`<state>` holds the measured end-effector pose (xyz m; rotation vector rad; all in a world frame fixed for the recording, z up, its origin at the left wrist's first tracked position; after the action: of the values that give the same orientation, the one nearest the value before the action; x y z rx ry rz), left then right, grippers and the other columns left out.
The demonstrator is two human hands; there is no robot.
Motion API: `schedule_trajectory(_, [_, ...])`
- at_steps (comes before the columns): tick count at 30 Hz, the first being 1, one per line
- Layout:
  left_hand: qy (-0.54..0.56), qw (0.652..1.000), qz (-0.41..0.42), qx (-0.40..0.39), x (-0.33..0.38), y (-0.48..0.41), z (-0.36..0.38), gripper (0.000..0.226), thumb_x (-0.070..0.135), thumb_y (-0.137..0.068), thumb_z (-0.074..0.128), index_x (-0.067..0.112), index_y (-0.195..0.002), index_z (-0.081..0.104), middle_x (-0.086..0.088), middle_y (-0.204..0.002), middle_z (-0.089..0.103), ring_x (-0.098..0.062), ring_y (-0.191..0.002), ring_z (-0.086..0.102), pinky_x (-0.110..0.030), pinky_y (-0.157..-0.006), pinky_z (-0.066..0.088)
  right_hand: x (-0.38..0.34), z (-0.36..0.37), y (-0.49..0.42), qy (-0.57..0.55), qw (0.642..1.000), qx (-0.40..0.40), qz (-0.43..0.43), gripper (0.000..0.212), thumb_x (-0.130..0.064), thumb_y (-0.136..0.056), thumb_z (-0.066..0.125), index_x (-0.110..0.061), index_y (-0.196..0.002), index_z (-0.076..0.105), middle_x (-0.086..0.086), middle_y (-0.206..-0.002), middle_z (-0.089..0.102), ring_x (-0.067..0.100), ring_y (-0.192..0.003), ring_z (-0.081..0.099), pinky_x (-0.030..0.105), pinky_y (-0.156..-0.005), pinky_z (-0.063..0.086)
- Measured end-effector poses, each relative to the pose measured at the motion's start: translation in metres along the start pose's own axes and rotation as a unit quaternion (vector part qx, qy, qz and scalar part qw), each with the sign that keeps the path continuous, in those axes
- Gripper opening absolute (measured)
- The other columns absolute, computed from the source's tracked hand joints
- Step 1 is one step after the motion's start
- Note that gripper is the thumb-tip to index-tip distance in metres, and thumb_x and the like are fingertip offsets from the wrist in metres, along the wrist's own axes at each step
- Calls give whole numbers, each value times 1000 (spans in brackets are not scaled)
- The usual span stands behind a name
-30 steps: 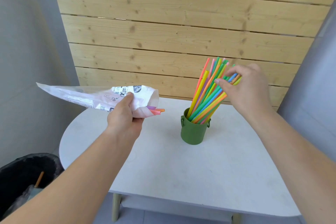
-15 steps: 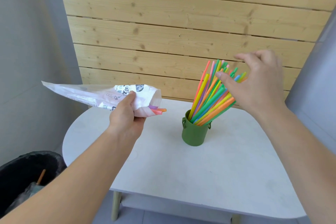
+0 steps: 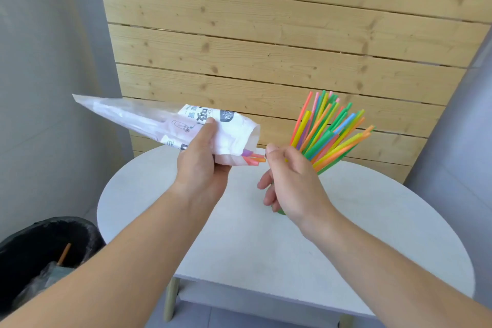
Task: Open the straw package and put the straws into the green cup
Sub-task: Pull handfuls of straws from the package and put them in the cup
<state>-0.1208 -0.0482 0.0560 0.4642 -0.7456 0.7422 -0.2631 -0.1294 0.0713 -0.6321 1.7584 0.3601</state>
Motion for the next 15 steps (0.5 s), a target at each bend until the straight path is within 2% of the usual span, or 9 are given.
schedule_trajectory(2, [-8, 1000, 19, 2, 0, 4, 4, 50, 25, -107, 59, -10, -142, 54, -37, -140, 62, -54, -115, 68, -45, -72, 68, 17, 9, -1, -87, 994, -8, 68, 38, -53, -97, 46, -17, -98, 60, -2, -54, 63, 17, -39, 54, 23, -39, 38])
schedule_trajectory(4, [-18, 999, 49, -2, 4, 8, 8, 46, 20, -106, 61, -7, -143, 56, -23, -128, 72, -40, -113, 72, -42, -82, 64, 24, 16, -1, -156, 982, -15, 106, 40, -52, -96, 48, -14, -89, 61, -1, -50, 61, 18, -36, 50, 22, -38, 38])
schedule_trajectory(7, [-40, 996, 76, -16, 8, 11, 13, 40, 19, -105, 64, -3, -139, 61, -21, -117, 74, -39, -109, 73, -54, -96, 59, 25, 26, 1, -244, 958, -29, 150, 38, -41, -96, 54, -17, -67, 57, 4, -51, 55, 17, -35, 44, 20, -36, 35])
schedule_trajectory(9, [-52, 994, 93, -23, 13, 11, 16, 34, 19, -104, 65, 1, -133, 65, -11, -108, 77, -27, -98, 76, -47, -88, 62, 27, 30, 2, -283, 943, -35, 169, 39, -38, -96, 57, -17, -64, 56, 2, -49, 52, 15, -35, 42, 19, -35, 33])
schedule_trajectory(11, [-56, 993, 105, -26, 18, 11, 16, 28, 20, -104, 65, 7, -129, 67, -3, -102, 77, -19, -92, 77, -40, -83, 63, 29, 32, 4, -312, 931, -41, 188, 34, -37, -99, 56, -15, -74, 59, 2, -49, 52, 14, -35, 43, 19, -35, 33])
schedule_trajectory(14, [-61, 991, 115, -23, 22, 11, 15, 34, 21, -104, 66, 6, -134, 64, -10, -111, 78, -31, -104, 78, -48, -88, 63, 34, 36, 8, -354, 907, -49, 221, 32, -37, -103, 48, -12, -85, 59, 4, -50, 53, 14, -34, 43, 18, -34, 33])
schedule_trajectory(15, [-64, 990, 121, -22, 24, 11, 15, 36, 21, -104, 66, 6, -137, 63, -11, -115, 78, -31, -107, 77, -47, -83, 65, 34, 38, 10, -366, 900, -55, 230, 33, -38, -103, 46, -12, -85, 57, 5, -51, 53, 14, -34, 43, 18, -34, 33])
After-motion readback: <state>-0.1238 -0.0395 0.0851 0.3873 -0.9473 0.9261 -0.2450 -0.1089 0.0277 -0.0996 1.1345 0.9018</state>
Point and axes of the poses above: each hand's wrist, its own y-axis away from the middle knuckle, its own z-axis out of the palm, x = y × z, the point moved 10 cm from there along -y, towards the middle knuckle
